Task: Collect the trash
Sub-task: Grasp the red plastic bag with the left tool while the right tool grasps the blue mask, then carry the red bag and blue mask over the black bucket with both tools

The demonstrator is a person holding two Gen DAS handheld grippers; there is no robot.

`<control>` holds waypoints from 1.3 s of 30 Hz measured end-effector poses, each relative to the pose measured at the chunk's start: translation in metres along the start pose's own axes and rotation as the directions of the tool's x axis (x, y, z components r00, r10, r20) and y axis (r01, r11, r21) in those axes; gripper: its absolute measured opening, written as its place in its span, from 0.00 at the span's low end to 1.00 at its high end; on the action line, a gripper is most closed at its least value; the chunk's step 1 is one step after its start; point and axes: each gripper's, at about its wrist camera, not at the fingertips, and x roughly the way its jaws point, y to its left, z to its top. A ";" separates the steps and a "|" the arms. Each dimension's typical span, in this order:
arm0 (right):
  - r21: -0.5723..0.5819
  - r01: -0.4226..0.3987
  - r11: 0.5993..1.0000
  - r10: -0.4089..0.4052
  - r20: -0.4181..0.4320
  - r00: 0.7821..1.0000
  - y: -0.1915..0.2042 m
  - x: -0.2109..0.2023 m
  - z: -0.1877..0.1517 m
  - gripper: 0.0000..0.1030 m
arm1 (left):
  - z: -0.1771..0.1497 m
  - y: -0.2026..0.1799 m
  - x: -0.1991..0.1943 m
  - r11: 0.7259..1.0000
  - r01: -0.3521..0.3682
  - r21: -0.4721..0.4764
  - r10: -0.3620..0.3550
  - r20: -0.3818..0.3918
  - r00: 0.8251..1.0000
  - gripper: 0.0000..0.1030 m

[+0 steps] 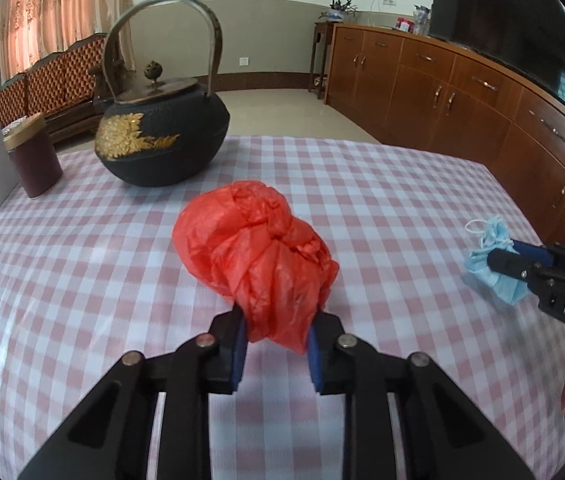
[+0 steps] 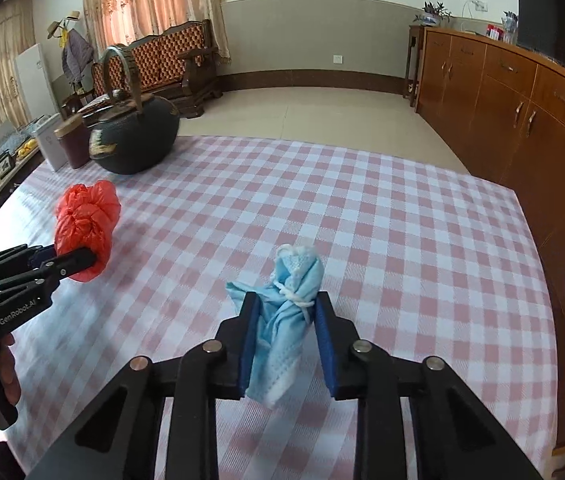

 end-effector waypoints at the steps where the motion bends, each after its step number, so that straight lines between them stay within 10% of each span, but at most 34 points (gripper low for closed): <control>1: -0.008 0.004 1.000 -0.004 0.006 1.000 0.002 -0.007 -0.003 0.25 | -0.003 -0.002 -0.006 1.000 0.006 0.001 -0.006 0.003 1.000 0.25; 39: 0.152 0.108 0.982 -0.131 0.150 0.980 -0.033 -0.238 -0.143 0.20 | -0.073 -0.133 -0.135 0.951 0.196 0.239 -0.218 0.067 0.974 0.17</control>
